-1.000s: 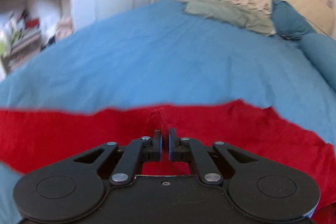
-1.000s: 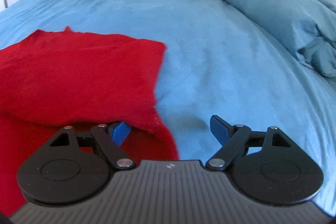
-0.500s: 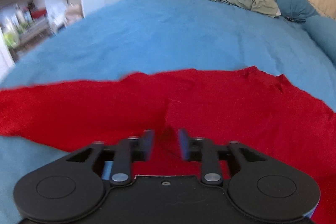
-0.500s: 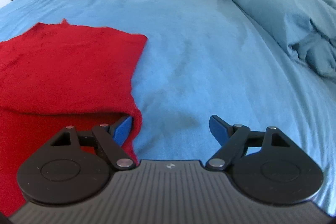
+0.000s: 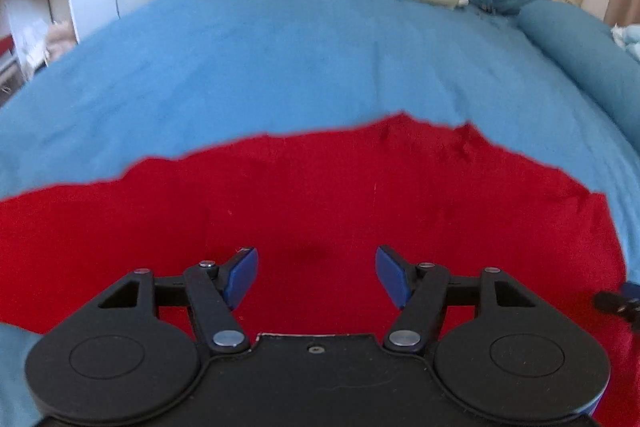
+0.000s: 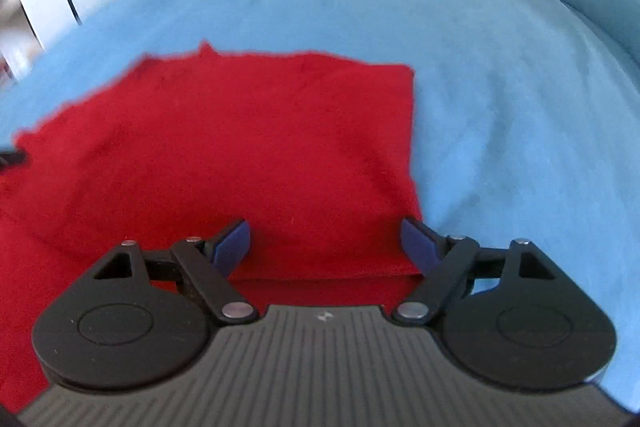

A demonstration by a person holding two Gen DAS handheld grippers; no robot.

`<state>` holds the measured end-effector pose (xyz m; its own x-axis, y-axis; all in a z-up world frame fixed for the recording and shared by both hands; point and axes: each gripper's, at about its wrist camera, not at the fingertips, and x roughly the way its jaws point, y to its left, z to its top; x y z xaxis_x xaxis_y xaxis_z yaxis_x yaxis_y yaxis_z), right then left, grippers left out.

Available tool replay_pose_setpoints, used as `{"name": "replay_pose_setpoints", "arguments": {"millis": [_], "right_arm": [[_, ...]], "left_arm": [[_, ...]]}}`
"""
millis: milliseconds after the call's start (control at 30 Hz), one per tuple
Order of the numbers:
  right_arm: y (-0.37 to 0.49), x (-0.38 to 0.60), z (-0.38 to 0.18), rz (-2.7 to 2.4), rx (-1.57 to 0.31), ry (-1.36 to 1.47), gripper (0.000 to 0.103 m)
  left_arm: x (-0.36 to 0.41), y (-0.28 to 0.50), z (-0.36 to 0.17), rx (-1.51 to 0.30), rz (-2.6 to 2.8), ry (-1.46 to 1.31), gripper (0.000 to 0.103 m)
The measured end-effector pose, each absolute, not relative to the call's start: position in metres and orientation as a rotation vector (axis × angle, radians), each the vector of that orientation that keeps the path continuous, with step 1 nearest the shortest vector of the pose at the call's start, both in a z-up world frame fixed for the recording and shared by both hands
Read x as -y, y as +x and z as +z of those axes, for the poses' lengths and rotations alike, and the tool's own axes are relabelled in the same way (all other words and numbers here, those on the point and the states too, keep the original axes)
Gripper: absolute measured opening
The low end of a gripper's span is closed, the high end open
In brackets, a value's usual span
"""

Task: Fold small clothes
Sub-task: 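Grasp the other sleeve with the left gripper, fold it over the body, release, then move the left gripper to the sweater's side edge and grasp it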

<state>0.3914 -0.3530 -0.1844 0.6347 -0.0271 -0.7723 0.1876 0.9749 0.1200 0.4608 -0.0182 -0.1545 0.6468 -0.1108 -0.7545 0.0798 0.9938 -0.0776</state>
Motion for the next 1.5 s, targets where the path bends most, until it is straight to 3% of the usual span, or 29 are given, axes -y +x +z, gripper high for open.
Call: {"name": "replay_pose_setpoints", "arguments": {"millis": [167, 367, 800, 1167, 1267, 1333, 1500], "right_arm": [[0.407, 0.343, -0.154, -0.046, -0.795, 0.169, 0.1], [0.466, 0.353, -0.186, -0.134, -0.869, 0.217, 0.097], [0.49, 0.377, -0.193, -0.144, -0.847, 0.217, 0.099], [0.443, 0.311, -0.099, -0.054, -0.743, 0.16, 0.101], [0.433, 0.279, -0.074, -0.046, -0.738, 0.122, 0.103], [0.429, 0.252, -0.062, -0.044, -0.737, 0.096, 0.103], [0.418, 0.184, -0.05, 0.008, -0.748, 0.1, 0.103]], "left_arm": [[0.022, 0.466, -0.157, -0.858, -0.149, 0.002, 0.07], [0.027, 0.483, -0.169, -0.902, -0.14, -0.005, 0.07], [0.027, 0.483, -0.176, -0.888, -0.183, 0.047, 0.073], [-0.008, 0.437, -0.1, -0.776, -0.099, -0.011, 0.074], [-0.037, 0.417, -0.074, -0.748, -0.052, -0.066, 0.079], [-0.061, 0.404, -0.062, -0.732, -0.011, -0.101, 0.101], [-0.128, 0.385, -0.049, -0.713, 0.099, -0.134, 0.103]]}}
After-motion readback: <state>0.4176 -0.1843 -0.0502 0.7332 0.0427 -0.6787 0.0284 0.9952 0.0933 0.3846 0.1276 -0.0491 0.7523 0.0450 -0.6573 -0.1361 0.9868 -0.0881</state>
